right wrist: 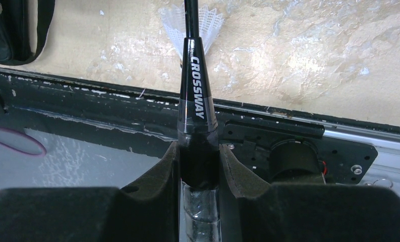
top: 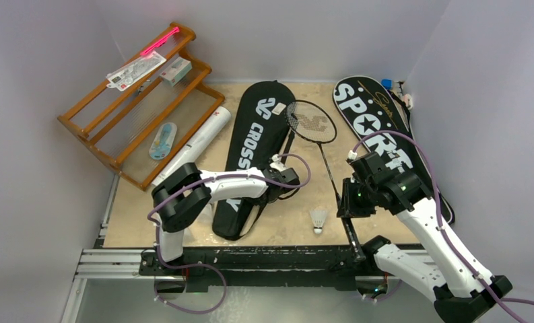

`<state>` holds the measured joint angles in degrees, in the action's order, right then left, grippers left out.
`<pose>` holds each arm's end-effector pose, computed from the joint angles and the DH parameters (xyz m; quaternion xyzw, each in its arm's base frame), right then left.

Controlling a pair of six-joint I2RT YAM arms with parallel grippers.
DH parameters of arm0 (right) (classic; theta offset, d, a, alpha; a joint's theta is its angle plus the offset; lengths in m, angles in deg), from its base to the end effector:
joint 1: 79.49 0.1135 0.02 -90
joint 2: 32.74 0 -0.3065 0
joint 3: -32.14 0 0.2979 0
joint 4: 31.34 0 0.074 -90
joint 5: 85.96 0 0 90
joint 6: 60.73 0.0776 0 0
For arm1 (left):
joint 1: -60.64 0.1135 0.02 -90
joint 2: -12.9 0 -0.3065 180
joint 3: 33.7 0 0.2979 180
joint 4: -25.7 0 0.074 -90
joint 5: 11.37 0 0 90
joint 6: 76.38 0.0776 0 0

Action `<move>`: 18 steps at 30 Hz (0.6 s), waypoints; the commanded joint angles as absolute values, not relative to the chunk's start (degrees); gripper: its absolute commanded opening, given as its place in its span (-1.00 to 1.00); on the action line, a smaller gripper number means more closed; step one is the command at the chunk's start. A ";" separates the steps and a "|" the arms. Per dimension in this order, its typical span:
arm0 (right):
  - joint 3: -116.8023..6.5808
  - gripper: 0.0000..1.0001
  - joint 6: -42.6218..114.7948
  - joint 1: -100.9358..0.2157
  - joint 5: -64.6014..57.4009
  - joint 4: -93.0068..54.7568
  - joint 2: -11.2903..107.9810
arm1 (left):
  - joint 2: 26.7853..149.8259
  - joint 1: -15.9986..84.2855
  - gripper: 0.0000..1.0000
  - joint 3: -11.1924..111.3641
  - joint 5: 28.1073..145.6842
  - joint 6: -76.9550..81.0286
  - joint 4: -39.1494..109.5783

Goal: Pack up the badminton gear
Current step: Open the racket bag at the center of the board.

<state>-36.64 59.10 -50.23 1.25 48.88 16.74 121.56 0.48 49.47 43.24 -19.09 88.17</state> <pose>0.1514 0.0892 0.3125 -0.0013 0.9677 0.1443 0.2067 0.2340 -0.3175 0.1385 0.2207 0.9266 0.1972 0.2319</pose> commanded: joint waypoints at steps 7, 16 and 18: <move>-40.97 -1.00 58.44 -49.89 4.67 52.32 17.58 | 122.40 -1.76 -1.00 57.60 33.98 -23.07 96.43; -43.68 -1.00 61.18 -47.53 10.65 58.23 19.06 | 113.97 3.85 -1.00 53.73 46.90 -16.49 82.86; -43.24 -1.00 61.85 -46.54 10.99 58.41 19.44 | 111.27 5.89 -1.00 52.17 50.02 -15.63 80.03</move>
<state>-41.28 59.88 -48.13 7.16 56.00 18.81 118.50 2.30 53.88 44.40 -18.41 87.23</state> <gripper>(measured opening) 0.269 0.011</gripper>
